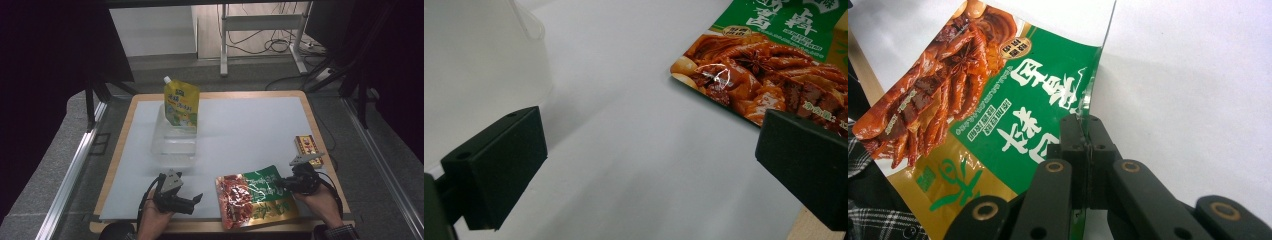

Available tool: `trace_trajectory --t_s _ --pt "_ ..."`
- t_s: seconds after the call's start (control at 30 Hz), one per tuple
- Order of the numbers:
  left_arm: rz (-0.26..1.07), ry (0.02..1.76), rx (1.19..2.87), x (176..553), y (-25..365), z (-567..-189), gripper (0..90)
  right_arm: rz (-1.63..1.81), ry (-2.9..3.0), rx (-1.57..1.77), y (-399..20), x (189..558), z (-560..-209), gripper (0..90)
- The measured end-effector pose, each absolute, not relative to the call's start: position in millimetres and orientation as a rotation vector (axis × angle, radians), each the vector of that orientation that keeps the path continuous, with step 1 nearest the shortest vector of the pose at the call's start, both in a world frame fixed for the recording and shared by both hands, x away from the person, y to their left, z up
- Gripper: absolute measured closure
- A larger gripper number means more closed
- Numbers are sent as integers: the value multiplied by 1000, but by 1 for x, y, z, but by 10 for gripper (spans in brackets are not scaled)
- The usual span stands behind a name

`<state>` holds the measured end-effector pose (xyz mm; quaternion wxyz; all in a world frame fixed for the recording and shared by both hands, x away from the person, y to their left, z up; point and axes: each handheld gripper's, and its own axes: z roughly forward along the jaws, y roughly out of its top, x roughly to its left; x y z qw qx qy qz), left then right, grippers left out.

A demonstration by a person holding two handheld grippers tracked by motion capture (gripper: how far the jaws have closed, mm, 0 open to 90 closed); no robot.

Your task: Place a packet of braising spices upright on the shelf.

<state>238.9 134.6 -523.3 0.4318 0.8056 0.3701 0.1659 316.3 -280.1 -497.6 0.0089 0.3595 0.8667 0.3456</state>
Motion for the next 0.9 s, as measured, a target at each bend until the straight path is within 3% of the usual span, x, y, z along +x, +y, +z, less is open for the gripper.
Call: trace_trajectory --t_s 0.9 --pt "410 931 1975 239 139 -521 0 1371 2647 1081 -276 320 -459 896"
